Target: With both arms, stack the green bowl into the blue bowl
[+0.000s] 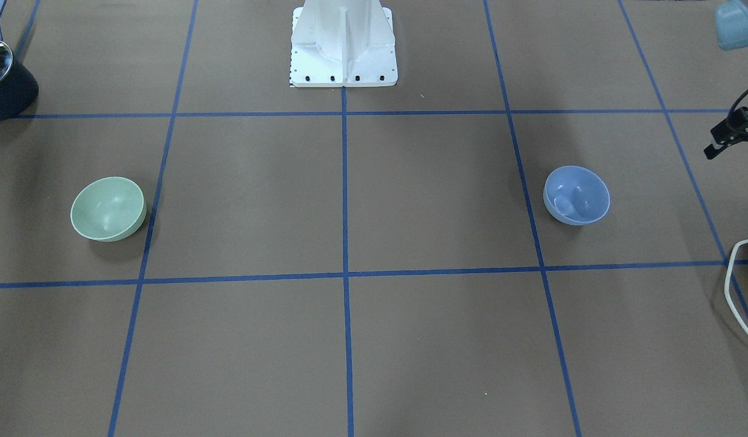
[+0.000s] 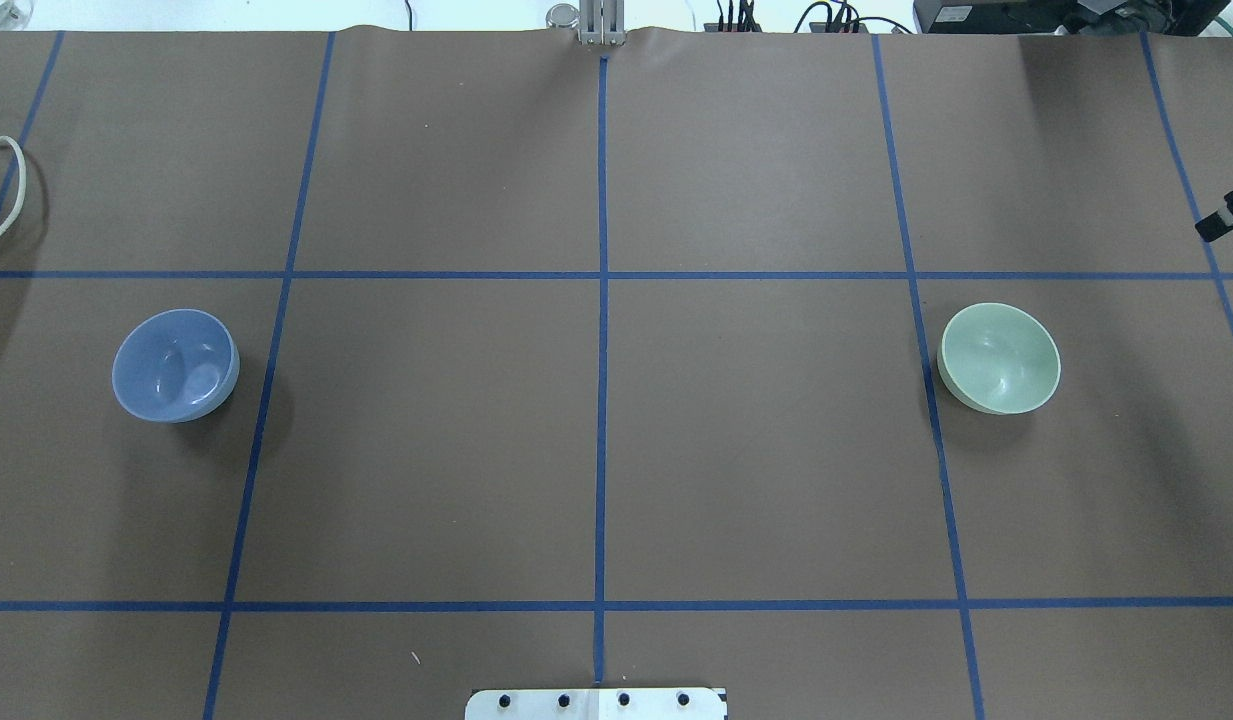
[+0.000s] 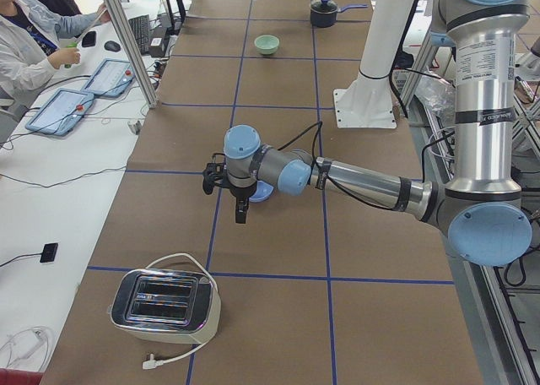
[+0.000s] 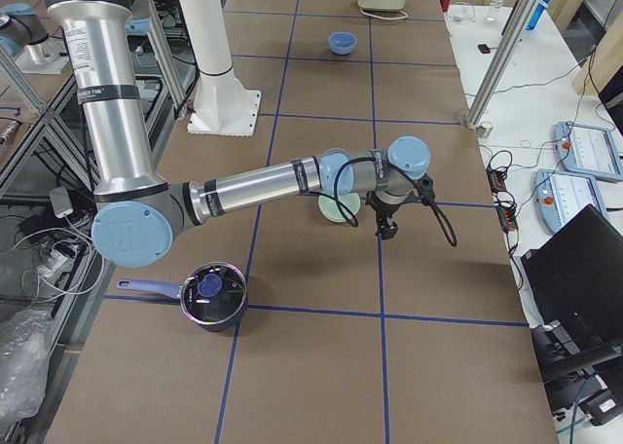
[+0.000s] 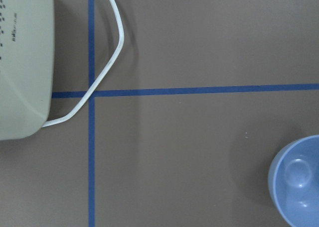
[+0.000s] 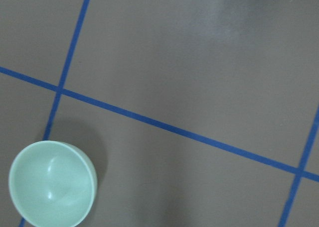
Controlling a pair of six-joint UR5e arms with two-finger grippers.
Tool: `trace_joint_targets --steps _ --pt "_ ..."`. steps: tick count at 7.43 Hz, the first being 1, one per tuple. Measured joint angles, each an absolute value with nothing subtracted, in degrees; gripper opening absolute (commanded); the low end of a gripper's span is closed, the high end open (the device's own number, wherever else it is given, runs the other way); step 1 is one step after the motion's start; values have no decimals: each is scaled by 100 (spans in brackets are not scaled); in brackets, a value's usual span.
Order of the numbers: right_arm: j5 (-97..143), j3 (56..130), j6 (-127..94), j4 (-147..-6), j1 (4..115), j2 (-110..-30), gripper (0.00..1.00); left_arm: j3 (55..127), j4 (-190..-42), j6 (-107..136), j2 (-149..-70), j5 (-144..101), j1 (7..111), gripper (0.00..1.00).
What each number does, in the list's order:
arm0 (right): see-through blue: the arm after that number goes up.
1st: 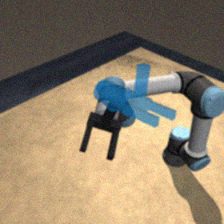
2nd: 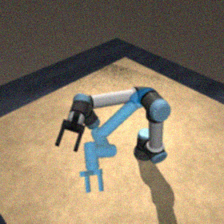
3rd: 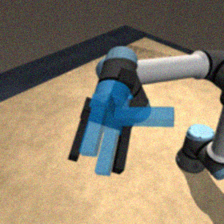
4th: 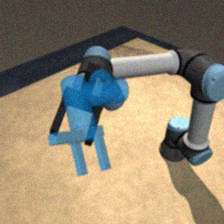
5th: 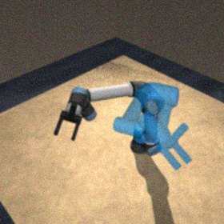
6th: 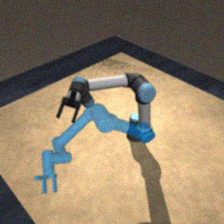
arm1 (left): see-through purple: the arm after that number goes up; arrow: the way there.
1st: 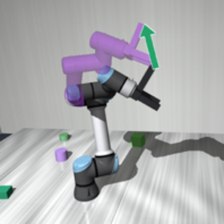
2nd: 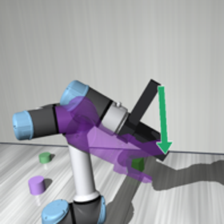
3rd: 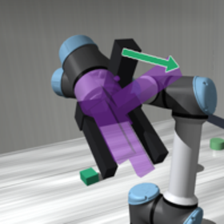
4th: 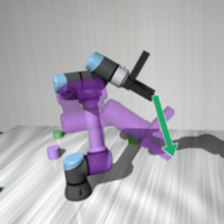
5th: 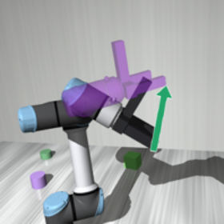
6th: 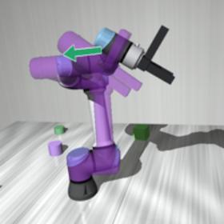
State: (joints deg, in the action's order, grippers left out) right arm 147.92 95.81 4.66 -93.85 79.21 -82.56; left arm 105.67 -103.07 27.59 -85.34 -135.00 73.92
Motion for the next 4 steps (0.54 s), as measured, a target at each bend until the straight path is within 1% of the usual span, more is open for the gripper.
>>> trace_joint_targets --steps 1,2,4 --pt "14881 9572 330 -9180 7763 -8352 90 10357 -10796 3159 -8534 -13493 7160 100" --pt "14904 9595 134 -9078 7585 -8384 82 10074 -11393 3554 -8534 -13483 6974 99" --pt "14818 9583 -380 -8834 7259 -8364 87 9599 -12335 4209 -8589 -13460 6644 99"
